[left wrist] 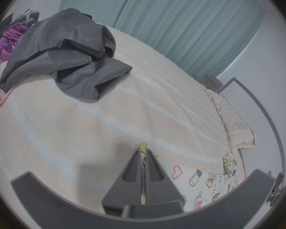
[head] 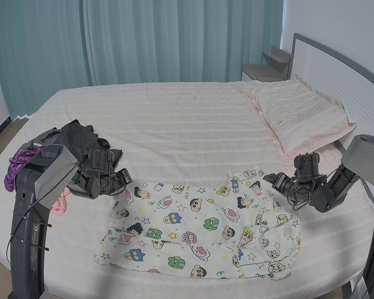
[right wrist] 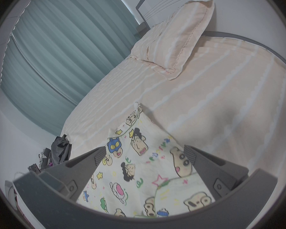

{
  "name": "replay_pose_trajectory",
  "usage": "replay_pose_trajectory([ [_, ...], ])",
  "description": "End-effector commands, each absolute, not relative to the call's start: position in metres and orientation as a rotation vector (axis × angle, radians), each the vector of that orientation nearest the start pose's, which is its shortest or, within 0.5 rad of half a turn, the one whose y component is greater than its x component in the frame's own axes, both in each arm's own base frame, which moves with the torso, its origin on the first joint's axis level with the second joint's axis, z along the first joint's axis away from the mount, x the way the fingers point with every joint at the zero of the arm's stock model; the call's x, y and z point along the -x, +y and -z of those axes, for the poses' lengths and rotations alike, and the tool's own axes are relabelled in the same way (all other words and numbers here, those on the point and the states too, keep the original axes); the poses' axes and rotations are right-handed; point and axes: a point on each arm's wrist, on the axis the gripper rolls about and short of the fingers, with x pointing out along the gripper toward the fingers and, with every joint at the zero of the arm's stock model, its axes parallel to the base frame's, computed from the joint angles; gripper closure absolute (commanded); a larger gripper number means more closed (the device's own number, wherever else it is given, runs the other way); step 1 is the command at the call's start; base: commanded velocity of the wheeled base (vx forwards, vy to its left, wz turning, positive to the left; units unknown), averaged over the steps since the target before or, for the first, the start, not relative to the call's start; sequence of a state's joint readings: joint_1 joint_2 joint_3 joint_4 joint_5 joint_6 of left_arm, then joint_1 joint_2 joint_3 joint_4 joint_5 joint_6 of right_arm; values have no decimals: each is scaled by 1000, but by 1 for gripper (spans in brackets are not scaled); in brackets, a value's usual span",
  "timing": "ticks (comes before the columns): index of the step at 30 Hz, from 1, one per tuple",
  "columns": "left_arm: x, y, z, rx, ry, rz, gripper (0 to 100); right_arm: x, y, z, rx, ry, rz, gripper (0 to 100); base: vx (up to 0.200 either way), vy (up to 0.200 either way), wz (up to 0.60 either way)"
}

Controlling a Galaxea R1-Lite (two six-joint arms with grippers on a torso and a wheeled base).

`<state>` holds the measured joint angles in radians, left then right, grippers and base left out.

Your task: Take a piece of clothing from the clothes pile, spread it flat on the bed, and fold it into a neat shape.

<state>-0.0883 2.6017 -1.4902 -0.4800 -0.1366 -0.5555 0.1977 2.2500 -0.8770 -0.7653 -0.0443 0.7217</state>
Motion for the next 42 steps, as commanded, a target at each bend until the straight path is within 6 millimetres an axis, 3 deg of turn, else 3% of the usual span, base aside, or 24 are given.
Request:
replay_pose_trajectory([
  [1, -478, -43, 31, 530, 676, -27, 100, -411, 76, -3, -606, 665, 61, 0, 0, 0, 0],
  [5, -477, -43, 32, 529, 677, -31, 100, -423, 78, 7, -566, 673, 34, 0, 0, 0, 0],
  [14, -474, -50, 32, 514, 674, -60, 100, -459, 70, 56, -439, 662, 13, 0, 0, 0, 0],
  [25, -474, -54, 32, 515, 677, -55, 100, -471, 91, 42, -422, 628, -167, 0, 0, 0, 0],
  [26, -474, -54, 32, 515, 677, -55, 100, -472, 93, 41, -426, 630, -190, 100, 0, 0, 0],
  [30, -474, -54, 30, 516, 671, -53, 100, -474, 94, 39, -433, 622, -215, 100, 0, 0, 0],
  [42, -477, -54, 14, 538, 631, -50, 100, -483, 68, 31, -480, 550, -211, 100, 0, 0, 0],
])
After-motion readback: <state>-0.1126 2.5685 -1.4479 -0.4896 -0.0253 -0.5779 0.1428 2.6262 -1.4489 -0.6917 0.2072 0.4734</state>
